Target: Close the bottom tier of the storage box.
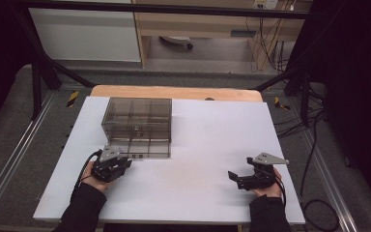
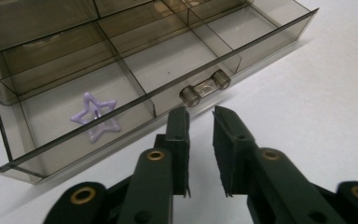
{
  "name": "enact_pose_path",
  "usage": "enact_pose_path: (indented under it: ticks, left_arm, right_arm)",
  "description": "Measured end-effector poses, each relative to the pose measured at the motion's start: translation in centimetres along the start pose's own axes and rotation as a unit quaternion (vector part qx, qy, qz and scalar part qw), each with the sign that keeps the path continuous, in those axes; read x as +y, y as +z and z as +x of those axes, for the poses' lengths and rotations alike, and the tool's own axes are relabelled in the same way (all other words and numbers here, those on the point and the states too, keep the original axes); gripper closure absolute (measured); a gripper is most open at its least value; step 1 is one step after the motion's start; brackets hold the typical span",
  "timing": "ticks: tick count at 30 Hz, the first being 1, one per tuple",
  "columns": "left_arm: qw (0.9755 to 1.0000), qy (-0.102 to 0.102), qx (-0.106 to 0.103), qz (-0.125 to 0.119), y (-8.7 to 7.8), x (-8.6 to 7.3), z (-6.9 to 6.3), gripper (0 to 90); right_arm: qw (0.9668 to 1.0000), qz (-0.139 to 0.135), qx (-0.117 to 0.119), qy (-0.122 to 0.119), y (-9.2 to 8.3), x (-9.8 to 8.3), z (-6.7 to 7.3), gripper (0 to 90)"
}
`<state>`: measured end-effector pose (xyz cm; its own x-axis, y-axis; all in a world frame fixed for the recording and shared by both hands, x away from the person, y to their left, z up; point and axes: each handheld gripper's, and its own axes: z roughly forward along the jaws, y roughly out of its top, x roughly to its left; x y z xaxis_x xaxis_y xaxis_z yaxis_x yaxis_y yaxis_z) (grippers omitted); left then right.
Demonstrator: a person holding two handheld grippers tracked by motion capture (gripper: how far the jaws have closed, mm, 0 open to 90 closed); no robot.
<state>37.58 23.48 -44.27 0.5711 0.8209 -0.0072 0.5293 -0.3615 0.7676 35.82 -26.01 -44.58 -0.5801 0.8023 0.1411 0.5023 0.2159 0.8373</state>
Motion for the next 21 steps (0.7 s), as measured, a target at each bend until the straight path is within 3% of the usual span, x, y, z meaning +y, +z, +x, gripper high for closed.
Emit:
enact_pose_path:
  ticks: [15, 21]
  left_arm:
    - [0.9999, -0.004, 0.008, 0.007, 0.48, 0.21, 0.44, 89.0]
    - [0.9998, 0.005, 0.013, 0.011, 0.92, 0.51, 0.31, 90.0]
  right_arm:
    - [1.0000, 0.004, 0.000, -0.001, 0.09, -0.06, 0.04, 0.8]
    - [1.0000, 0.003, 0.000, 0.000, 0.07, -0.06, 0.03, 0.8]
